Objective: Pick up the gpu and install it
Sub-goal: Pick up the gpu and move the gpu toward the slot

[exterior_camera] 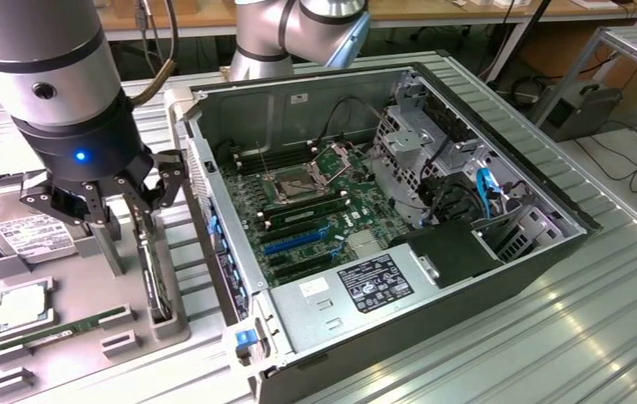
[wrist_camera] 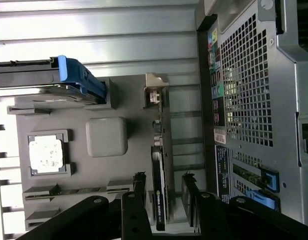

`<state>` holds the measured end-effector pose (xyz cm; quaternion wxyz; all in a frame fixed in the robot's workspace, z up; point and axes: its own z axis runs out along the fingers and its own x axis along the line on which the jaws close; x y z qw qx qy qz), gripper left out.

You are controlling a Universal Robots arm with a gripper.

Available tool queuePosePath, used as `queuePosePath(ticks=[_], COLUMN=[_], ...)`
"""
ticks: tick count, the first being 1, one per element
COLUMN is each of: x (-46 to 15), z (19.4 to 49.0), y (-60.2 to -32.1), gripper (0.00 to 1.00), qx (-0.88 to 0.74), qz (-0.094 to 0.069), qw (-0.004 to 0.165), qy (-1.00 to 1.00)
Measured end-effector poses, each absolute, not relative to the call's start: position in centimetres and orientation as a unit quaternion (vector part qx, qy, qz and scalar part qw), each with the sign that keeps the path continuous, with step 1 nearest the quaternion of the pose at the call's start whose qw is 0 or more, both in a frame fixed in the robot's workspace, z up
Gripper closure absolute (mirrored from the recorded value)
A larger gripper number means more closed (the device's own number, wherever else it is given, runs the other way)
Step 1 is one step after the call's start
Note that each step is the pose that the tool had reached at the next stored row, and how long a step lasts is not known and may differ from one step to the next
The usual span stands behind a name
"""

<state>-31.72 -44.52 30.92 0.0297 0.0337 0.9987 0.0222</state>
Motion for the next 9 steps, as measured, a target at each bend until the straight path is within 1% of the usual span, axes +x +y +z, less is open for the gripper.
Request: queuePosePath(ticks=[9], x=[-31.8], z=[29.2], y=[-44.6], gripper=[0.58], qx=[0.034], qz=[0.022], qw=[0.031], qy=[0.999])
